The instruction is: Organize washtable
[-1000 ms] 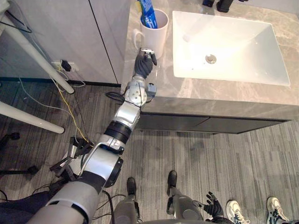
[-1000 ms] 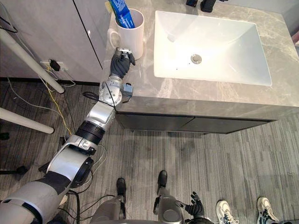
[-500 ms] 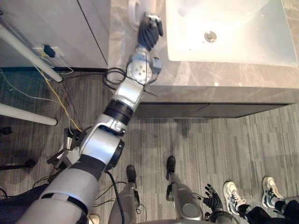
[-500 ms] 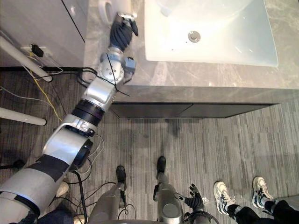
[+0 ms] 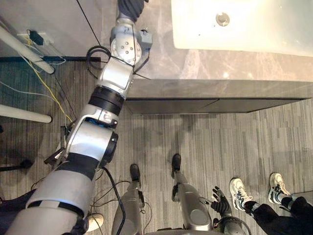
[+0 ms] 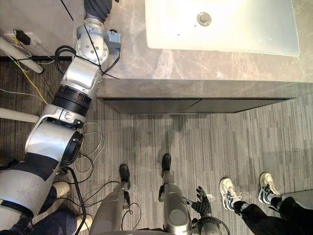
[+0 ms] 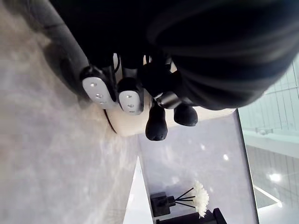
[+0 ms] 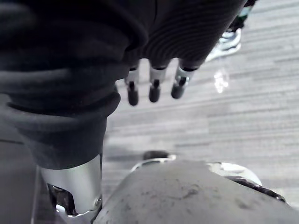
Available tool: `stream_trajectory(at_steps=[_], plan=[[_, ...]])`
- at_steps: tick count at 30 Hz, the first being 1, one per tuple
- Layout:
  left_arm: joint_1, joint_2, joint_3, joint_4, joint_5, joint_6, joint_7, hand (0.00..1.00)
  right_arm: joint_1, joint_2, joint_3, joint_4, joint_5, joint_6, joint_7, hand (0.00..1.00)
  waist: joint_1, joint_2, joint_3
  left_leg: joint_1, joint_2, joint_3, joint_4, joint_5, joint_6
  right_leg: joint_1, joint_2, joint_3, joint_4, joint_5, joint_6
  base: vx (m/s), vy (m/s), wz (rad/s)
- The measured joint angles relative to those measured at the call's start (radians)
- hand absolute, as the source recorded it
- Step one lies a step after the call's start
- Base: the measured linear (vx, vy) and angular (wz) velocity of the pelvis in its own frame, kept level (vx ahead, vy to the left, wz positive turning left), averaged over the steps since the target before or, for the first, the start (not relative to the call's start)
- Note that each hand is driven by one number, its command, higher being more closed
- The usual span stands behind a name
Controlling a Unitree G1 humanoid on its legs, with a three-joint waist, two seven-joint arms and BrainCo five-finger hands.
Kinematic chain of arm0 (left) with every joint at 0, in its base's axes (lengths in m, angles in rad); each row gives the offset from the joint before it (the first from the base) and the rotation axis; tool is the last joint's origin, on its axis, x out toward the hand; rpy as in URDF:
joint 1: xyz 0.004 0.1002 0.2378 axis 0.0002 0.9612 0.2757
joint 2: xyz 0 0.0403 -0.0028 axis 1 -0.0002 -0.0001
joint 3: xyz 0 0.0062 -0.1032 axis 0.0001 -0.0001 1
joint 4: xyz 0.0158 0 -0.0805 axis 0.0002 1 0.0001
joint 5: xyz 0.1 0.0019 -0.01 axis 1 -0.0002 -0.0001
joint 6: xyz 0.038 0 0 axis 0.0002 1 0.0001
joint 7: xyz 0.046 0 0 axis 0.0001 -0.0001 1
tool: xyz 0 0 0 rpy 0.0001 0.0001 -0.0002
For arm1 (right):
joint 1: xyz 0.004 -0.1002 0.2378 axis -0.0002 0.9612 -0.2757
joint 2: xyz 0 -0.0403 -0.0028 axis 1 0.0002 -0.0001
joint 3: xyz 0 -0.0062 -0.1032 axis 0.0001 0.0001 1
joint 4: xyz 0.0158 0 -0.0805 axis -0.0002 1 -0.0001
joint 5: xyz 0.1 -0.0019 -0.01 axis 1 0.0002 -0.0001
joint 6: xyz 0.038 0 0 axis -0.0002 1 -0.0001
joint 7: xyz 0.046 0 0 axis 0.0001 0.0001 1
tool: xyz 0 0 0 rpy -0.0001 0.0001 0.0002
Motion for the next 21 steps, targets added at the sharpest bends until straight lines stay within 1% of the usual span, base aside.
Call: stream_trajectory(at_steps=[4,7,9,11,13,19,21], plan=[[-0.026,0.026,-0.005,-0.001,0.000,-0.011,-0.001,1.00,-0.001,-0.003,0.002,-0.008,0.000,-0.001,0.000,0.00,-0.002,-0.004,0.004,-0.028,-0.001,-0.001,0.011,0.001,0.002,-0.022,-0.001,0.001,-0.002,0.009,0.000,-0.03,-0.003,0.00],[-0.046,0.047,-0.029,-0.001,0.000,-0.016,-0.005,1.00,-0.001,-0.007,0.014,-0.023,0.000,-0.001,0.000,0.00,-0.002,-0.009,0.017,-0.032,0.000,-0.001,0.014,0.001,0.002,-0.023,0.000,0.001,-0.002,0.011,-0.001,0.00,0.000,0.00],[-0.082,0.063,-0.051,0.000,0.000,-0.019,-0.007,1.00,-0.001,-0.008,0.021,-0.038,0.000,-0.003,0.000,0.00,-0.002,-0.017,0.037,-0.043,0.000,-0.004,0.023,0.001,0.002,-0.029,0.000,0.000,-0.002,0.014,-0.003,-0.02,-0.003,0.01],[-0.134,0.077,-0.063,-0.001,-0.001,-0.016,-0.007,1.00,-0.002,-0.010,0.026,-0.046,0.014,-0.005,0.000,0.00,-0.001,-0.023,0.045,-0.073,0.000,-0.003,0.028,0.004,0.003,-0.057,-0.001,0.002,-0.006,0.024,-0.005,-0.04,-0.010,-0.01],[-0.148,0.089,-0.074,0.000,-0.001,-0.016,-0.007,1.00,-0.002,-0.013,0.033,-0.047,0.022,-0.008,0.000,0.00,-0.001,-0.025,0.047,-0.082,0.000,-0.003,0.030,0.005,0.003,-0.059,-0.001,0.002,-0.018,0.033,-0.004,0.00,0.000,0.00],[-0.197,0.097,-0.092,0.002,-0.004,-0.017,-0.007,1.00,-0.002,-0.020,0.041,-0.047,0.027,-0.024,0.001,0.00,-0.002,-0.025,0.047,-0.116,0.002,-0.003,0.035,0.007,0.001,-0.092,-0.002,0.003,-0.017,0.039,-0.005,0.00,0.000,0.00],[-0.211,0.104,-0.099,0.003,-0.015,-0.017,-0.007,1.00,-0.002,-0.019,0.042,-0.047,0.028,-0.028,0.001,0.00,-0.003,-0.029,0.049,-0.121,0.003,-0.002,0.035,0.009,0.001,-0.098,-0.002,0.004,-0.017,0.041,-0.005,0.00,0.000,0.00]])
